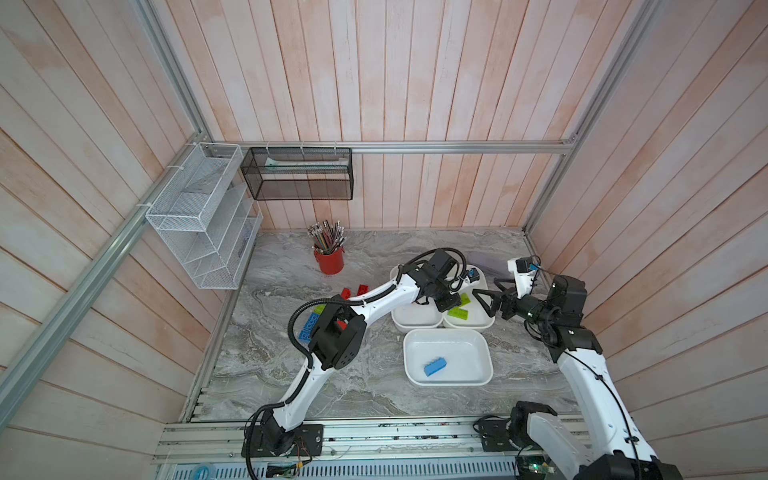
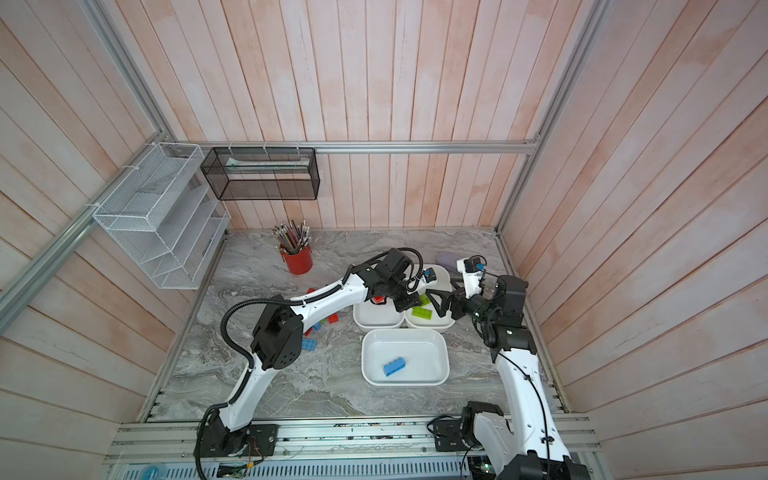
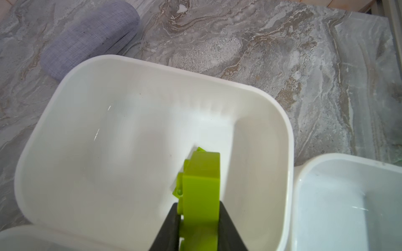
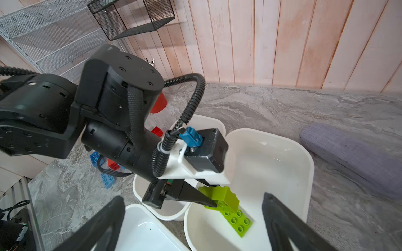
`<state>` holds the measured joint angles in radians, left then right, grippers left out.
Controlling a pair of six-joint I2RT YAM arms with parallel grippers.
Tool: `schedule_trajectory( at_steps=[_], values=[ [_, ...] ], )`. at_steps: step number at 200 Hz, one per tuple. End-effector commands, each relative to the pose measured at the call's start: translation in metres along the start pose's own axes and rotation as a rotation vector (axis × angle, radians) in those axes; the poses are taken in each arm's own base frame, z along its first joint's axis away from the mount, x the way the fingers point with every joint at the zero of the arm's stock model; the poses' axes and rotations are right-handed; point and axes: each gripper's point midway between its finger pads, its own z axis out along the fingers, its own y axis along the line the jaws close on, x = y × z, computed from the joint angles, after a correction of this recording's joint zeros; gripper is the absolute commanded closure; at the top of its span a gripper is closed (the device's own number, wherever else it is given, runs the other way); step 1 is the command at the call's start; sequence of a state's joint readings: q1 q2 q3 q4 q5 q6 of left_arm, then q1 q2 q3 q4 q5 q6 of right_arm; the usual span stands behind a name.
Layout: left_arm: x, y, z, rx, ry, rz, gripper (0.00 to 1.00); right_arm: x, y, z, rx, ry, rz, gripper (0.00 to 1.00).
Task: Sort the legos into containers by color
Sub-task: 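Carry the green brick with the left gripper into the green-brick bin and release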
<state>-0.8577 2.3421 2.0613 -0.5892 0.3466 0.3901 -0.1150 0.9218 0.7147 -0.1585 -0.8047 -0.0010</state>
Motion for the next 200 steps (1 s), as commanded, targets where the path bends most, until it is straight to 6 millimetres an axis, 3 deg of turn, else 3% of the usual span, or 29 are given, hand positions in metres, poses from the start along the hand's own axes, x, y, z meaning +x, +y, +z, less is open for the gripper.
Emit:
schedule_trajectory(
  at_steps=[1, 14, 32, 53, 72, 111, 133, 156, 200],
  values=[
    [-0.023, 0.005, -0.001, -0.010, -0.070, 0.008, 0.57, 0.005, -0.002, -0.001, 0.010, 0.010, 0.017, 0.02],
    [-0.024, 0.007, -0.006, -0.023, -0.071, 0.014, 0.43, 0.005, 0.000, -0.001, -0.001, 0.010, 0.017, 0.02],
    [-0.029, 0.013, -0.022, -0.053, -0.081, 0.016, 0.32, 0.006, 0.003, 0.000, -0.025, 0.010, 0.021, 0.02],
    [-0.032, 0.021, -0.055, -0.093, -0.091, 0.009, 0.27, 0.008, 0.008, 0.000, -0.064, 0.011, 0.028, 0.02],
    [-0.025, 0.031, -0.097, -0.150, -0.074, -0.024, 0.26, 0.008, 0.016, 0.002, -0.114, 0.010, 0.027, 0.02],
    [0.032, 0.062, -0.184, -0.341, -0.014, -0.280, 0.26, 0.011, 0.031, 0.017, -0.158, 0.048, 0.003, 0.02],
    [0.074, 0.075, -0.216, -0.446, 0.024, -0.477, 0.27, 0.010, 0.037, 0.025, -0.174, 0.056, -0.004, 0.02],
    [0.111, 0.083, -0.225, -0.550, 0.094, -0.645, 0.28, 0.011, 0.044, 0.033, -0.189, 0.074, -0.012, 0.02],
    [0.169, 0.099, -0.204, -0.645, 0.228, -0.843, 0.29, 0.011, 0.049, 0.042, -0.205, 0.087, -0.013, 0.02]
  ],
)
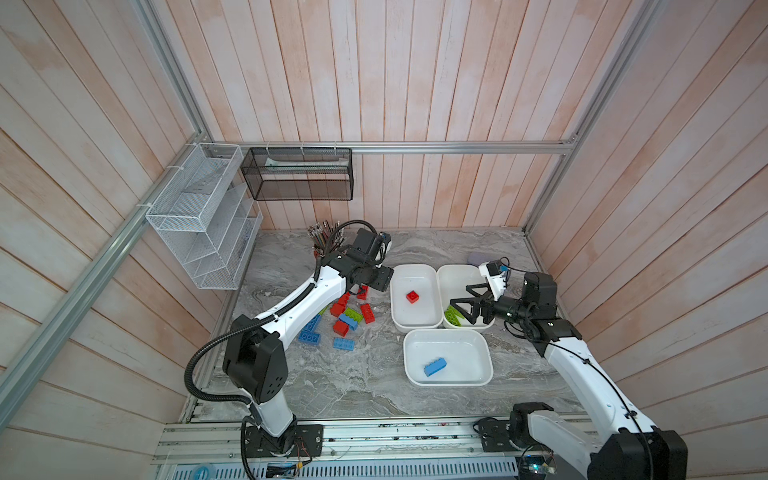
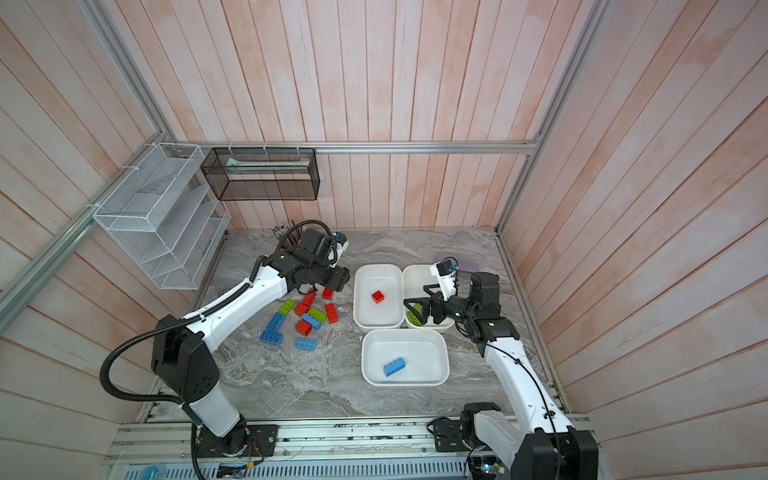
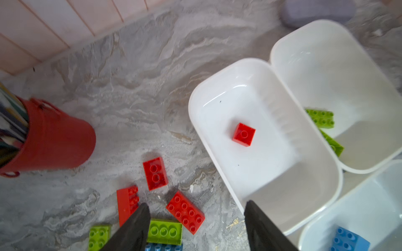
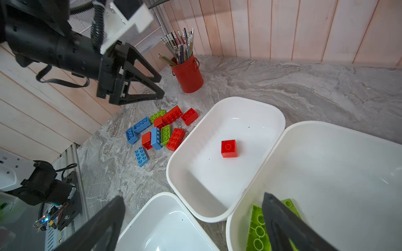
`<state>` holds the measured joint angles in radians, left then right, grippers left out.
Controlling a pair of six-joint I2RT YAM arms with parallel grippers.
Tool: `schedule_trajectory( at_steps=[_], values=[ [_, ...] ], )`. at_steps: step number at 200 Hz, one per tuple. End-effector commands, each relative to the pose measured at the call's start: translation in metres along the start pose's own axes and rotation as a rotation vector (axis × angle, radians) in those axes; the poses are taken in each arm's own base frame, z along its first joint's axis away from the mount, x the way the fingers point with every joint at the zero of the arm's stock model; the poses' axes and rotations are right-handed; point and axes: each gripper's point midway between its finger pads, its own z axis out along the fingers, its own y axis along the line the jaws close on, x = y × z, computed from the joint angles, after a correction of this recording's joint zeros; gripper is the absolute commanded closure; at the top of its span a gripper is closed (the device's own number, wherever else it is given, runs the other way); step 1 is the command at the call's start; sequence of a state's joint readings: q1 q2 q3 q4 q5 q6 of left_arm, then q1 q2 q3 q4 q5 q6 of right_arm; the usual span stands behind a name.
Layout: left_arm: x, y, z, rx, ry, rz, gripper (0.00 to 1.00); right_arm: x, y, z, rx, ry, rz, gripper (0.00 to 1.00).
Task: Sort the legos into containers by color
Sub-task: 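Carry the green brick with the left gripper into the green-brick bin and release, then return the left gripper to the pile and grasp a red brick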
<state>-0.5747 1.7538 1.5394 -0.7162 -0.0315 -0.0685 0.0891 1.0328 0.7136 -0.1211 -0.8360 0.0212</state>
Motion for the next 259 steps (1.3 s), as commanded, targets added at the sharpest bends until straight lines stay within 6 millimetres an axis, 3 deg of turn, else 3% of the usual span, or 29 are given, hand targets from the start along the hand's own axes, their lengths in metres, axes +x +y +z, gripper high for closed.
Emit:
schedule_trajectory(
  at_steps=[1, 60, 124, 173, 200, 230, 259],
  values=[
    [0.033, 0.029, 0.027, -0.129, 0.115, -0.142, 0.29, -0.018, 0.001, 0.000, 0.008, -0.032, -0.029, 0.02],
    [0.052, 0.060, 0.080, -0.208, 0.194, -0.190, 0.31, -0.014, 0.001, 0.001, 0.012, -0.019, -0.026, 0.02],
    [0.064, 0.069, 0.118, -0.174, 0.247, -0.203, 0.38, -0.010, -0.001, 0.001, 0.018, -0.009, -0.024, 0.02],
    [0.065, 0.066, 0.130, -0.140, 0.240, -0.202, 0.52, -0.010, -0.002, 0.002, 0.021, -0.006, -0.025, 0.02],
    [0.069, 0.069, 0.138, -0.139, 0.264, -0.201, 0.53, -0.011, -0.002, 0.002, 0.019, -0.005, -0.025, 0.02],
    [0.065, 0.070, 0.136, -0.142, 0.250, -0.192, 0.67, -0.010, -0.003, 0.001, 0.026, -0.003, -0.023, 0.02],
    [0.068, 0.072, 0.137, -0.148, 0.269, -0.180, 0.73, -0.010, -0.003, 0.002, 0.026, -0.002, -0.022, 0.02]
  ],
)
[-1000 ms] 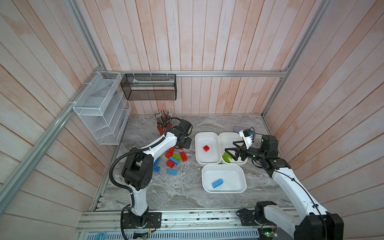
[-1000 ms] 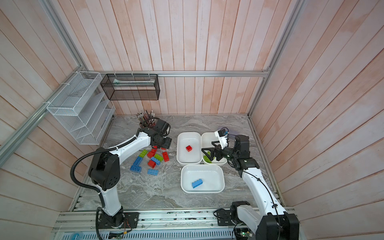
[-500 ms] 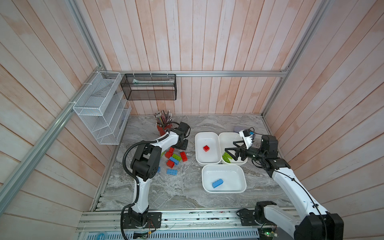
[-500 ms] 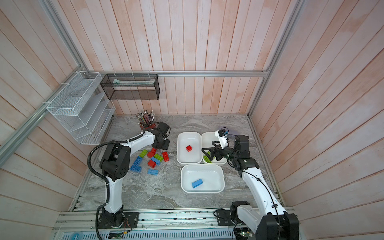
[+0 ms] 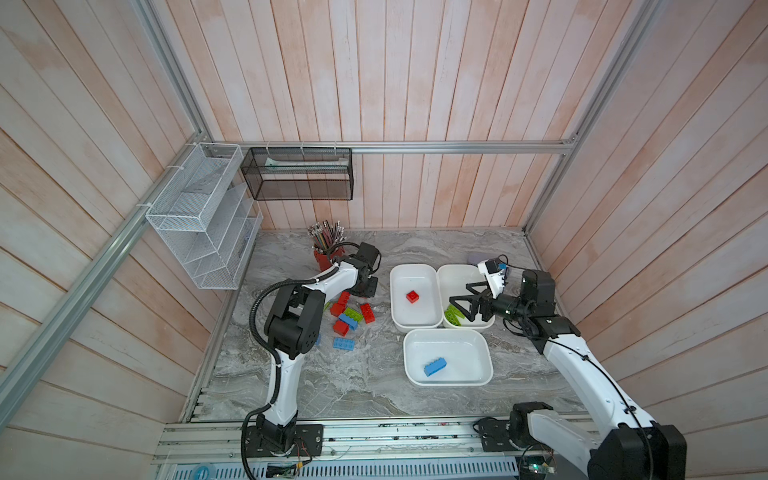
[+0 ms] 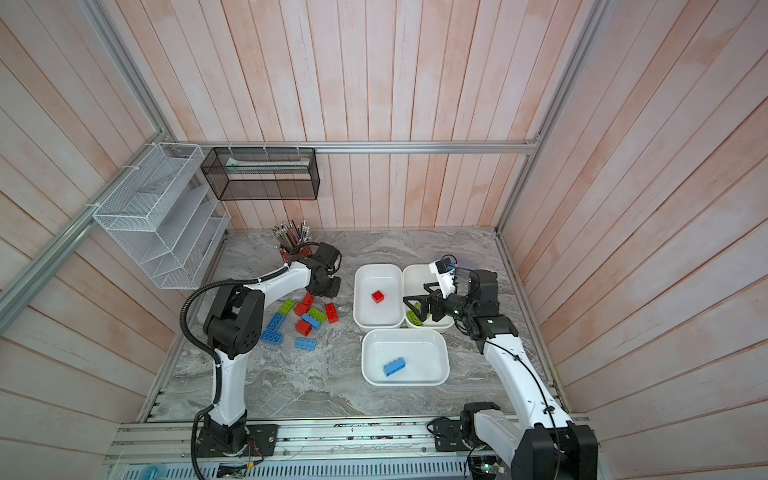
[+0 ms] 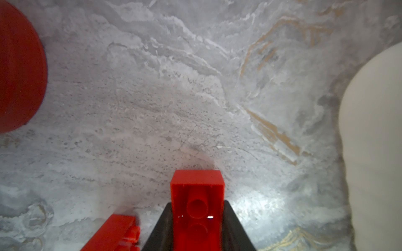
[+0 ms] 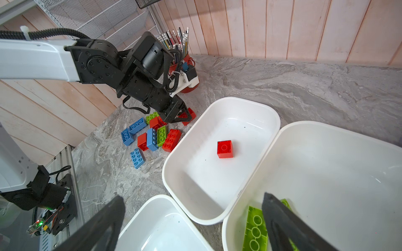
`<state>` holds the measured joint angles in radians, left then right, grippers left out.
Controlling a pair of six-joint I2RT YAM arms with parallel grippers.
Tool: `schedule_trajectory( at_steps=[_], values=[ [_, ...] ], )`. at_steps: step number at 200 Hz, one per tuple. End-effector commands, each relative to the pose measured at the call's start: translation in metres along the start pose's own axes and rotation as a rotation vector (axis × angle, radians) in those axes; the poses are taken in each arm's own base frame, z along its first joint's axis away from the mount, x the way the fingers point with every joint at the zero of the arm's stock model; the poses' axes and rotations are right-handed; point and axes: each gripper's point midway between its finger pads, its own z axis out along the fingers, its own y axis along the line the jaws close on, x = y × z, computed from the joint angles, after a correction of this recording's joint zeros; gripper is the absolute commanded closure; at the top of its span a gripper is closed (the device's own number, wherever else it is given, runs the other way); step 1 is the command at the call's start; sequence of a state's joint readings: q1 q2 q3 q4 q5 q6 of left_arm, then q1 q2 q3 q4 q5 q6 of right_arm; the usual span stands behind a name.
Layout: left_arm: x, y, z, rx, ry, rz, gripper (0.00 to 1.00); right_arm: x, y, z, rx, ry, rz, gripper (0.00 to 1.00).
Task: Sort the legos into containers by color
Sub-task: 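Return the left gripper to the pile and grasp a red brick, then carry the red brick with the left gripper into the red-brick bin and release, then return the left gripper to the pile and grasp a long red brick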
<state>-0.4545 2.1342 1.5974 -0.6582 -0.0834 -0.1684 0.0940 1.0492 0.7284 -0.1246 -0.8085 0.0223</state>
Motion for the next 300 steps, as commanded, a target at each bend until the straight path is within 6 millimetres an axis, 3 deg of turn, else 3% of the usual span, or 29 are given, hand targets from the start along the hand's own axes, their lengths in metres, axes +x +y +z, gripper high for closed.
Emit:
schedule_trajectory(
  at_steps=[1, 21, 51, 77, 101, 128, 143, 173, 195, 204, 221, 241, 255, 267, 300],
  values=[
    [-0.001, 0.003, 0.005, -0.009, 0.012, 0.009, 0.73, -0.008, 0.002, 0.000, 0.003, -0.006, -0.025, 0.02],
    [-0.008, 0.002, -0.013, -0.005, -0.016, 0.008, 0.73, -0.010, 0.001, -0.001, 0.005, -0.008, -0.031, 0.02],
    [-0.030, -0.011, -0.069, 0.045, -0.114, 0.012, 0.73, -0.012, 0.000, 0.000, 0.012, -0.011, -0.038, 0.02],
    [-0.036, -0.037, -0.115, 0.113, -0.174, 0.045, 0.73, -0.012, -0.003, 0.000, 0.026, -0.011, -0.037, 0.02],
    [-0.036, -0.073, -0.139, 0.202, -0.213, 0.074, 0.73, -0.014, -0.011, -0.006, 0.056, -0.026, -0.031, 0.02],
    [-0.035, -0.135, -0.143, 0.310, -0.220, 0.146, 0.73, -0.019, -0.018, -0.012, 0.080, -0.042, -0.026, 0.02],
    [-0.035, -0.165, -0.131, 0.332, -0.204, 0.192, 0.73, -0.020, -0.020, -0.015, 0.088, -0.047, -0.025, 0.02],
    [-0.034, -0.182, -0.092, 0.319, -0.144, 0.227, 0.72, -0.021, -0.019, -0.018, 0.090, -0.053, -0.027, 0.02],
    [-0.040, -0.192, -0.080, 0.322, -0.142, 0.253, 0.70, -0.019, -0.019, -0.019, 0.088, -0.054, -0.028, 0.02],
    [-0.039, -0.194, -0.074, 0.322, -0.129, 0.258, 0.67, -0.018, -0.019, -0.019, 0.086, -0.055, -0.025, 0.02],
    [-0.036, -0.195, -0.069, 0.325, -0.111, 0.266, 0.50, -0.016, -0.018, -0.019, 0.083, -0.054, -0.025, 0.02],
    [-0.039, -0.192, -0.085, 0.337, -0.146, 0.271, 0.33, -0.015, -0.018, -0.020, 0.078, -0.054, -0.026, 0.02],
    [-0.041, -0.184, -0.100, 0.359, -0.166, 0.262, 0.29, -0.015, -0.017, -0.019, 0.067, -0.057, -0.027, 0.02],
    [-0.041, -0.168, -0.113, 0.354, -0.173, 0.251, 0.28, -0.015, -0.016, -0.018, 0.054, -0.058, -0.025, 0.02],
    [-0.025, -0.093, -0.141, 0.248, -0.190, 0.192, 0.28, -0.014, -0.011, -0.014, 0.008, -0.060, -0.018, 0.02]
  ],
)
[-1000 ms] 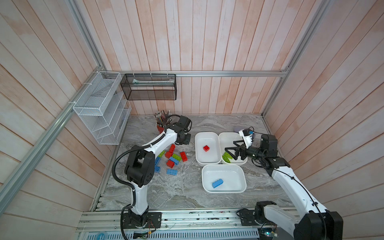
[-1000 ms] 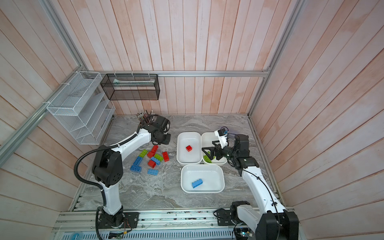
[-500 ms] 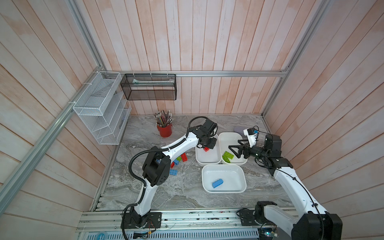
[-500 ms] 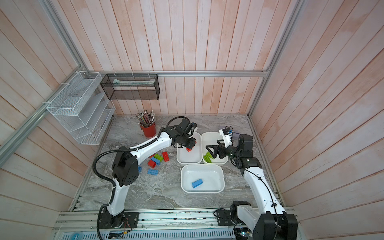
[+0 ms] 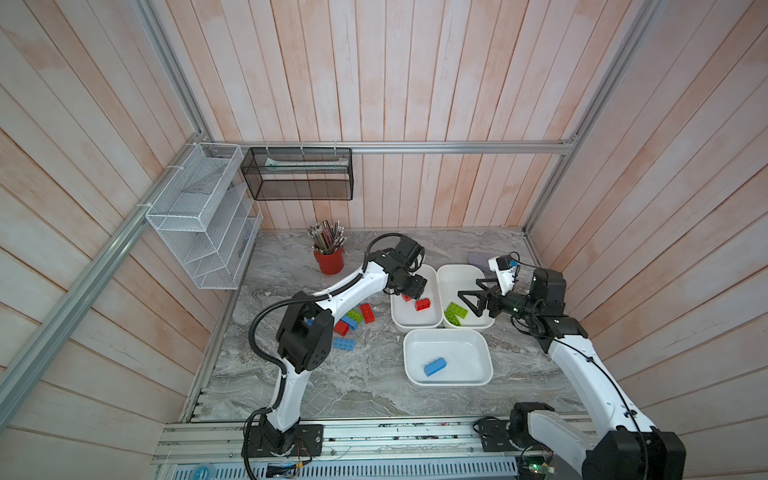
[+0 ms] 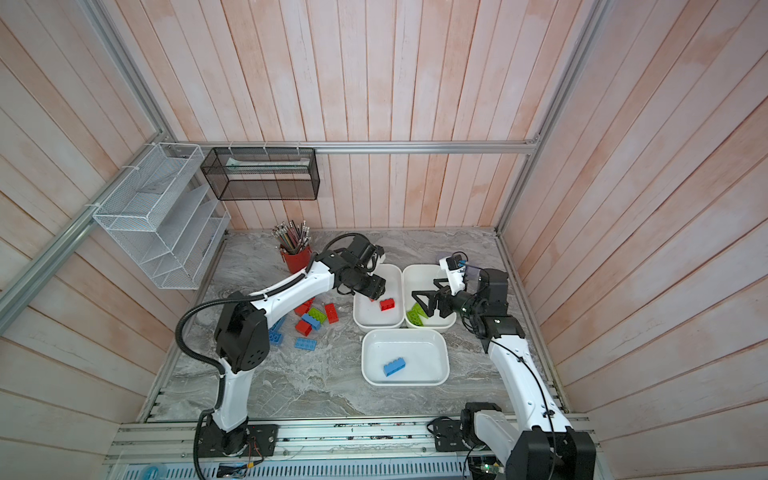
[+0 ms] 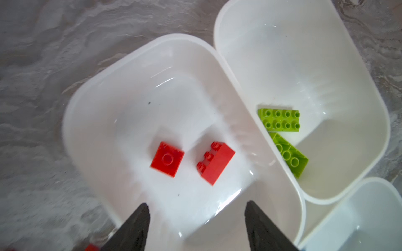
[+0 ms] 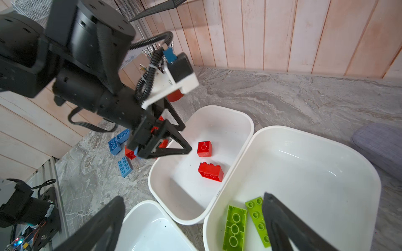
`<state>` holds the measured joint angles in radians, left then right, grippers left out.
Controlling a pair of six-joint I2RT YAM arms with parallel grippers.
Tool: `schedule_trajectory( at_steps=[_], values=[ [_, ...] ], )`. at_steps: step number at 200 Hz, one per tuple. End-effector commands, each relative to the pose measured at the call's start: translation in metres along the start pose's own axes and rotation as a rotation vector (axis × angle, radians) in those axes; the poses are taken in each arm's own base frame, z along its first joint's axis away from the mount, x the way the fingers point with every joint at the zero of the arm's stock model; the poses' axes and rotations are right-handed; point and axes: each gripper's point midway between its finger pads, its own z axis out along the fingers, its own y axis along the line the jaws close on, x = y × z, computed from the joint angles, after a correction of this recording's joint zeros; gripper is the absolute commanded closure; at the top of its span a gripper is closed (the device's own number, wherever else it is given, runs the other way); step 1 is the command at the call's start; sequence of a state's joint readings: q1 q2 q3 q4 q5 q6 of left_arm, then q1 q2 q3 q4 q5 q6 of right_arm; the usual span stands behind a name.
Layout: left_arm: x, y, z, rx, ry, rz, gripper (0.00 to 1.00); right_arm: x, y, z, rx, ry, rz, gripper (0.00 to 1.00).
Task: Sort the legos into containers by color
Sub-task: 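Return the left gripper to the pile and grasp a long red brick, then carry the long red brick with the left gripper into the red-brick bin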
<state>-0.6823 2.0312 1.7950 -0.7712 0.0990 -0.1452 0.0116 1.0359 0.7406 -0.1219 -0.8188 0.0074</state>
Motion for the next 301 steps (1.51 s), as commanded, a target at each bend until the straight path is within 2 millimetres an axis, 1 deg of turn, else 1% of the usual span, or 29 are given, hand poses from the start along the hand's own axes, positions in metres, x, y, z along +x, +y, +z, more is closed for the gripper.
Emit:
schedule_trajectory(
  at_steps=[1, 14, 22, 31, 37, 48, 60, 76, 88, 105, 126, 144, 152, 163, 183, 209, 220, 238, 246, 253, 260, 270, 287, 301],
  values=[
    [0.007, 0.042, -0.048, -0.072, -0.049, -0.025, 0.28, -0.001, 0.007, 0.002, -0.054, -0.011, -0.008, 0.02],
    [0.020, 0.067, -0.062, -0.109, -0.056, -0.056, 0.28, -0.001, 0.009, 0.003, -0.064, -0.014, -0.007, 0.02],
    [0.030, 0.085, -0.066, -0.137, -0.050, -0.085, 0.28, 0.000, 0.009, 0.004, -0.066, -0.011, -0.005, 0.02],
    [0.042, 0.110, -0.066, -0.183, -0.037, -0.118, 0.28, 0.000, 0.011, 0.006, -0.073, -0.009, -0.007, 0.02],
    [0.051, 0.123, -0.064, -0.213, -0.021, -0.105, 0.28, 0.000, 0.012, 0.007, -0.078, -0.007, -0.008, 0.02],
    [0.063, 0.141, -0.057, -0.230, -0.003, -0.111, 0.28, 0.001, 0.014, 0.009, -0.081, -0.002, -0.009, 0.02],
    [0.071, 0.156, -0.051, -0.243, 0.005, -0.119, 0.29, 0.000, 0.015, 0.010, -0.083, 0.001, -0.011, 0.02],
    [0.078, 0.173, -0.042, -0.259, 0.025, -0.139, 0.29, -0.001, 0.017, 0.010, -0.083, 0.002, -0.015, 0.02],
    [0.081, 0.181, -0.034, -0.284, 0.050, -0.150, 0.30, -0.001, 0.018, 0.011, -0.086, 0.001, -0.014, 0.02],
    [0.087, 0.196, -0.018, -0.319, 0.057, -0.160, 0.31, 0.002, 0.020, 0.015, -0.098, 0.003, -0.011, 0.02],
    [0.096, 0.202, 0.002, -0.315, 0.095, -0.171, 0.32, 0.005, 0.021, 0.019, -0.108, 0.019, -0.010, 0.02],
    [0.099, 0.212, 0.008, -0.354, 0.107, -0.170, 0.35, 0.005, 0.021, 0.019, -0.105, 0.024, -0.016, 0.02],
    [0.099, 0.212, 0.012, -0.348, 0.115, -0.165, 0.37, 0.005, 0.021, 0.018, -0.104, 0.022, -0.019, 0.02],
    [0.100, 0.210, 0.017, -0.324, 0.115, -0.165, 0.43, 0.005, 0.021, 0.018, -0.100, 0.024, -0.020, 0.02],
    [0.110, 0.209, 0.026, -0.311, 0.143, -0.174, 0.52, 0.008, 0.020, 0.018, -0.097, 0.029, -0.015, 0.02],
    [0.118, 0.207, 0.030, -0.304, 0.168, -0.179, 0.68, 0.009, 0.019, 0.018, -0.091, 0.032, -0.014, 0.02],
    [0.119, 0.207, 0.028, -0.307, 0.172, -0.187, 0.70, 0.009, 0.018, 0.019, -0.090, 0.035, -0.012, 0.02],
    [0.122, 0.206, 0.025, -0.308, 0.187, -0.198, 0.71, 0.008, 0.019, 0.018, -0.091, 0.038, -0.013, 0.02],
    [0.124, 0.204, 0.023, -0.303, 0.196, -0.203, 0.74, 0.008, 0.018, 0.018, -0.089, 0.040, -0.015, 0.02],
    [0.122, 0.201, 0.020, -0.297, 0.191, -0.205, 0.76, 0.007, 0.018, 0.018, -0.087, 0.037, -0.017, 0.02],
    [0.119, 0.200, 0.016, -0.296, 0.180, -0.207, 0.77, 0.006, 0.018, 0.018, -0.084, 0.036, -0.018, 0.02],
    [0.110, 0.196, 0.007, -0.291, 0.155, -0.207, 0.77, 0.006, 0.017, 0.018, -0.080, 0.038, -0.020, 0.02],
    [0.088, 0.184, -0.010, -0.271, 0.106, -0.208, 0.77, 0.006, 0.017, 0.017, -0.072, 0.038, -0.021, 0.02],
    [0.065, 0.165, -0.023, -0.239, 0.062, -0.181, 0.77, 0.005, 0.016, 0.017, -0.065, 0.035, -0.022, 0.02]
  ],
)
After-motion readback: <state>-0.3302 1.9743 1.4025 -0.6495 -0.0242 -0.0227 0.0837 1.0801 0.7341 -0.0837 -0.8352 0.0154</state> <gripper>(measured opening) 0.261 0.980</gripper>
